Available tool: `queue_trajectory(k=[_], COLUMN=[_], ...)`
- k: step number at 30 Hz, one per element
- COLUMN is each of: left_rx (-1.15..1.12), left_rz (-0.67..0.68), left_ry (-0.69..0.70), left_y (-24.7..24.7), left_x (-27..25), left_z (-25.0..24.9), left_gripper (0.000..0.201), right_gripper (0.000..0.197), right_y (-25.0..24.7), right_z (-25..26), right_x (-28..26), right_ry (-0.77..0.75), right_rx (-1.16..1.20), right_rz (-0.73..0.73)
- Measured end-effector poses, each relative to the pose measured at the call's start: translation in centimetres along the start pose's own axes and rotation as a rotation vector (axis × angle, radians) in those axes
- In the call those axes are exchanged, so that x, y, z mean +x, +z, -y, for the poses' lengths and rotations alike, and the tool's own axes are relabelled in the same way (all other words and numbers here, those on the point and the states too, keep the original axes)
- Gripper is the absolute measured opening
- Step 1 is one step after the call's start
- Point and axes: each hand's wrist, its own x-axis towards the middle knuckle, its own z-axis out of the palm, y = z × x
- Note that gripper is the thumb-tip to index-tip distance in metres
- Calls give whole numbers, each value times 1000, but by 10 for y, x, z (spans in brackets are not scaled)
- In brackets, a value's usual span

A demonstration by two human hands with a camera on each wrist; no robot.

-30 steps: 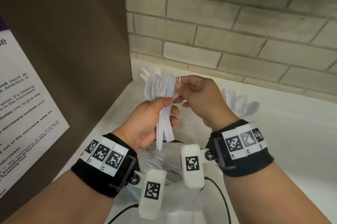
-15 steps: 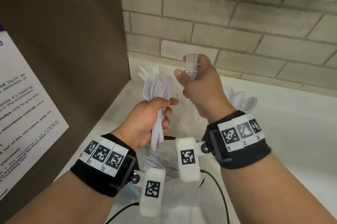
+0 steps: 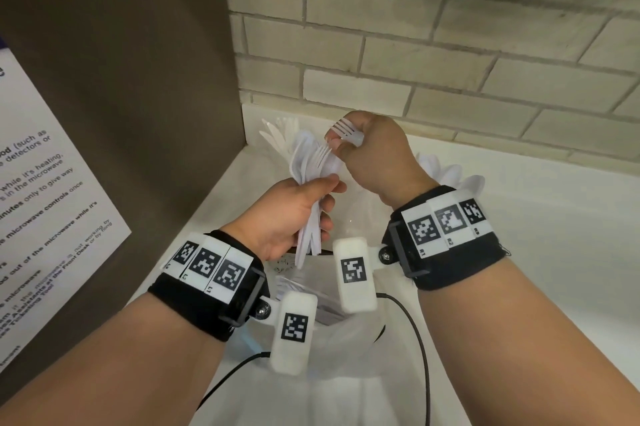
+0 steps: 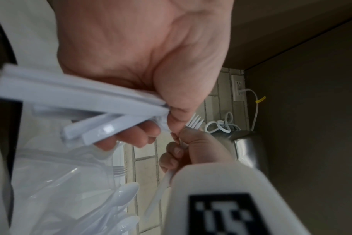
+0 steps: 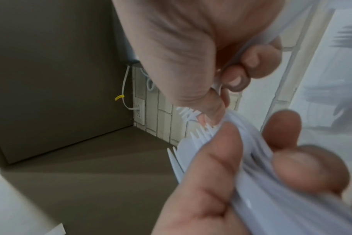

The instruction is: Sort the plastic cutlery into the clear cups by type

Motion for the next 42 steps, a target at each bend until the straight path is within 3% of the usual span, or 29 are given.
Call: queue_trajectory(k=[4, 6, 10, 14, 16, 18, 20, 25, 27, 29, 31, 33, 35, 37, 40, 42], left_rx=[-9, -38, -85, -55, -62, -80, -77, -68, -110, -139, -172, -203, -206, -192, -181, -192], left_rz=[67, 106, 184, 201, 211, 215, 214, 213, 211, 203, 197, 203, 225, 250, 274, 297], left_ry=[4, 4, 13, 22, 35, 46, 55, 30, 24, 26, 25, 30, 47, 58, 73, 82], left_y=[1, 0, -4, -3, -2, -1, -2, -3, -4, -6, -7, -7, -7, -8, -9, -10], left_x=[2, 3, 5, 5, 6, 6, 7, 8, 9, 10, 10, 9, 8, 7, 6, 7], left_z=[1, 2, 3, 2, 4, 6, 7, 11, 13, 15, 14, 13, 12, 11, 12, 14], left_gripper=[26, 28, 41, 44, 43, 39, 37, 40, 42, 40, 35, 35, 45, 58, 69, 72], right_gripper=[11, 14, 15, 35, 23, 7, 11, 12, 17, 18, 13, 9, 32, 42, 31, 23], right_y=[1, 0, -8, -15, -15, -14, -14, -17, -26, -37, -42, -36, -23, -13, -10, -8], right_z=[-2, 0, 0, -5, -4, -3, -2, 9, 14, 20, 24, 23, 16, 9, 7, 7], right_x=[3, 1, -7, -10, -10, -9, -9, -3, 0, -1, -6, -12, -16, -20, -25, -27], right_ry=[30, 81, 145, 154, 186, 236, 250, 152, 68, 12, -26, -35, -4, 40, 167, 177], right_rx=[81, 211, 397, 464, 495, 539, 569, 691, 652, 616, 592, 514, 388, 323, 435, 444], right_rz=[-208, -233, -67, 109, 105, 49, -20, -311, -487, -559, -468, -281, -120, -34, 51, 76])
